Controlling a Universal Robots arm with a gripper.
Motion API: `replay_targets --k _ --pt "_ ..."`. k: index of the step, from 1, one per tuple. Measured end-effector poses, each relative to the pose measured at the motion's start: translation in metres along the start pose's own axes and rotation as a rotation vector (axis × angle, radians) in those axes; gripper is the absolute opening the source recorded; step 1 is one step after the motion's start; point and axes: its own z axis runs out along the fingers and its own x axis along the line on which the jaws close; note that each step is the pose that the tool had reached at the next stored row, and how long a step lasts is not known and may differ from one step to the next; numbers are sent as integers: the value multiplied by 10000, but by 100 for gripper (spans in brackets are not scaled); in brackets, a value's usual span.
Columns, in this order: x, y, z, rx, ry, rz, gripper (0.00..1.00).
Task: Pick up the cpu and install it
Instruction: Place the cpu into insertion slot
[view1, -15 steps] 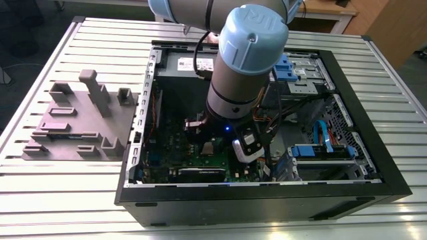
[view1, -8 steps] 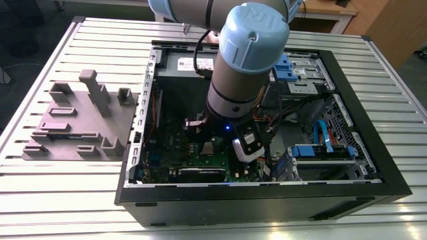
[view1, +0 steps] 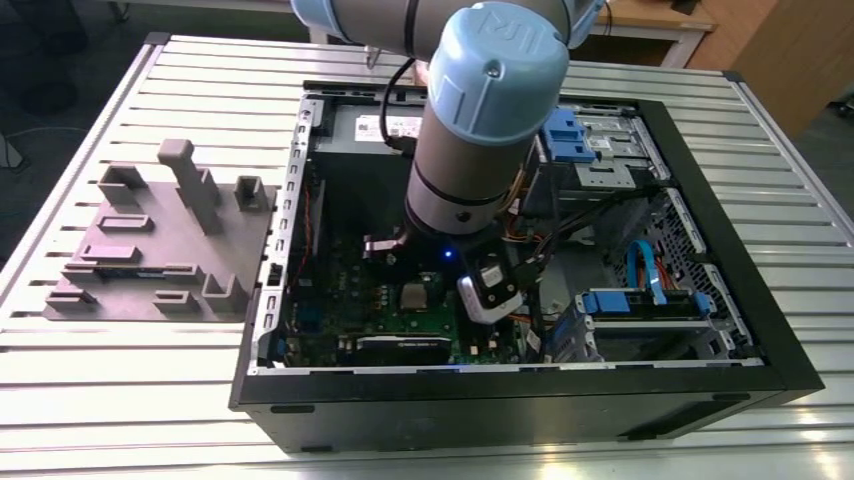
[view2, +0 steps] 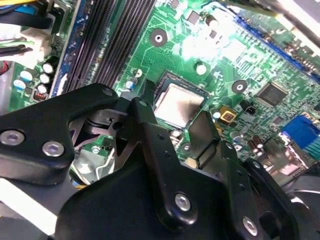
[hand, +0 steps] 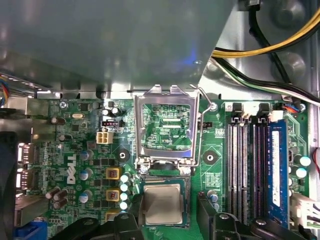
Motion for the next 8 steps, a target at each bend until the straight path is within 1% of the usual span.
replay_targets --k 8 --pt "15 -2 24 -52 0 -2 55"
